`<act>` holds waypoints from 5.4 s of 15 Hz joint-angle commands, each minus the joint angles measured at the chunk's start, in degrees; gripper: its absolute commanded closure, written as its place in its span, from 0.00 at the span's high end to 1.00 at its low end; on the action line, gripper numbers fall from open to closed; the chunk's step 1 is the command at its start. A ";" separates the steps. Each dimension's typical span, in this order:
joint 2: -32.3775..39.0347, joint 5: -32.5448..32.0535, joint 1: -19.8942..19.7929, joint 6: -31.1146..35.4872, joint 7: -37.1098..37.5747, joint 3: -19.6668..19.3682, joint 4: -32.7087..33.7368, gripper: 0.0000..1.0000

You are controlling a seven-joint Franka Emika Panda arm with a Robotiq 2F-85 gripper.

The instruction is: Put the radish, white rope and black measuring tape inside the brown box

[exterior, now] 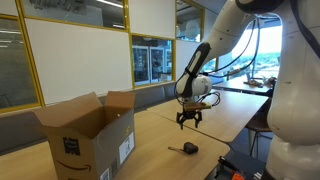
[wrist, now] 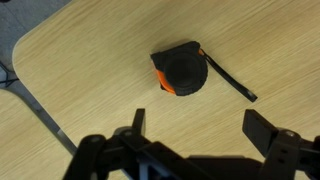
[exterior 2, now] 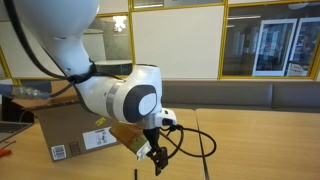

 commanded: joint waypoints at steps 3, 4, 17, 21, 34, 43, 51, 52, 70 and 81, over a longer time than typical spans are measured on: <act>4.38 8.09 -0.57 4.35 -8.96 0.87 -0.31 1.00; 5.07 9.14 -0.73 4.39 -10.27 0.98 -0.41 1.00; 14.85 7.14 0.45 3.92 -11.34 1.38 1.83 1.00; 15.74 6.96 0.81 3.73 -11.23 1.85 3.06 1.00; 19.24 6.19 0.37 3.26 -11.82 1.47 6.61 0.75; 18.28 5.81 0.75 2.49 -10.94 0.77 6.86 0.56; 7.20 5.10 4.32 1.46 -5.39 0.30 4.40 0.56; 4.90 4.87 5.08 1.60 -4.44 0.53 3.97 0.56; -18.57 -14.98 10.50 -8.26 21.14 17.06 15.52 0.56; -6.82 -9.79 15.98 -4.05 17.25 21.14 22.99 0.56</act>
